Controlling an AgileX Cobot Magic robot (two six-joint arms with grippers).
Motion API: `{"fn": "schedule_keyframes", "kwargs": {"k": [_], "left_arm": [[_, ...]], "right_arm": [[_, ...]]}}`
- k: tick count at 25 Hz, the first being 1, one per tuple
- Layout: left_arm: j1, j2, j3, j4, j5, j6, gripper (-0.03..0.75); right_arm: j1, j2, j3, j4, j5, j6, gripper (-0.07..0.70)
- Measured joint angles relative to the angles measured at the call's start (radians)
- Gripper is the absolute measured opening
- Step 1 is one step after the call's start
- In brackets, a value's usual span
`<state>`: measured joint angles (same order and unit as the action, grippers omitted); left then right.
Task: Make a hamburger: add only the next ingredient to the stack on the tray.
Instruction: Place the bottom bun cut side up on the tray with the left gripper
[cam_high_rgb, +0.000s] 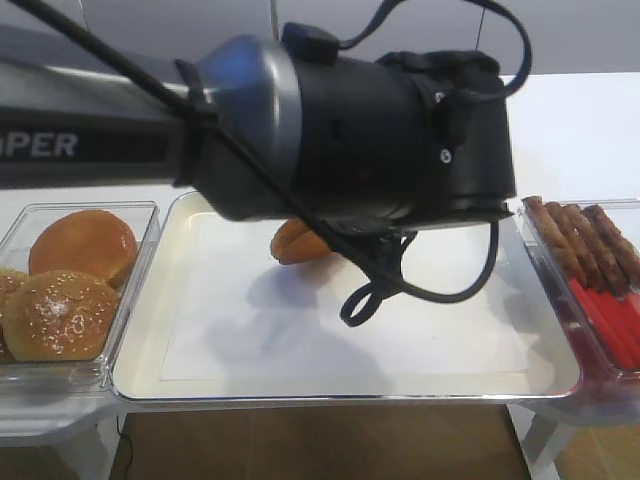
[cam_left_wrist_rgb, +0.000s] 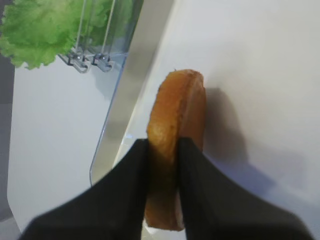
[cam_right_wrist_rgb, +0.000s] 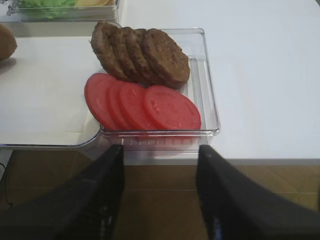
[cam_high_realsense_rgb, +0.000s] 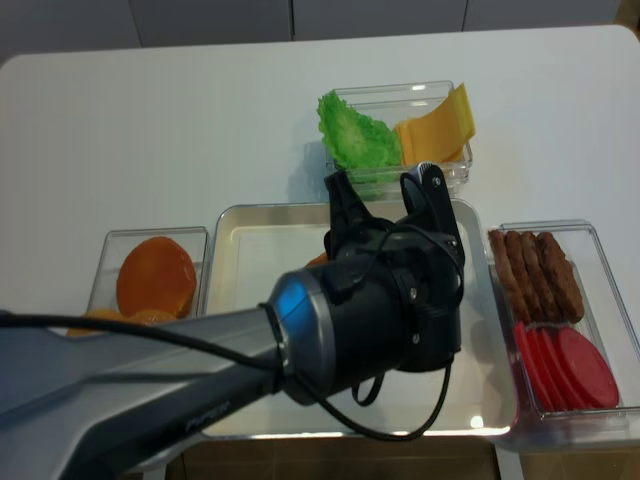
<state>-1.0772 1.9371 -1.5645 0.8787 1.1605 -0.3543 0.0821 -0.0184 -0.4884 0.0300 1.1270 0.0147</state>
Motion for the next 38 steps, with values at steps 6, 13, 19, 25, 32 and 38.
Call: {"fn": "schedule_keyframes", "kwargs": {"k": [6, 13, 19, 25, 32, 38], "left_arm": [[-0.021, 0.002, 0.0, -0.014, 0.002, -0.002, 0.131], [-0.023, 0.002, -0.001, -0.041, 0.002, -0.002, 0.131], [-0.027, 0.002, -0.005, -0.069, 0.004, -0.009, 0.135], [-0.05, 0.002, -0.005, -0.093, 0.008, -0.019, 0.188], [-0.077, 0.002, -0.005, -0.131, 0.008, -0.028, 0.311], [-0.077, 0.0, -0.005, -0.163, 0.017, -0.031, 0.345]], "right_arm": [[0.0, 0.0, 0.0, 0.0, 0.0, 0.0, 0.372], [0.0, 0.0, 0.0, 0.0, 0.0, 0.0, 0.372], [0.0, 0.0, 0.0, 0.0, 0.0, 0.0, 0.372], [0.0, 0.0, 0.0, 0.0, 0.0, 0.0, 0.372], [0.0, 0.0, 0.0, 0.0, 0.0, 0.0, 0.372], [0.0, 0.0, 0.0, 0.0, 0.0, 0.0, 0.372]]}}
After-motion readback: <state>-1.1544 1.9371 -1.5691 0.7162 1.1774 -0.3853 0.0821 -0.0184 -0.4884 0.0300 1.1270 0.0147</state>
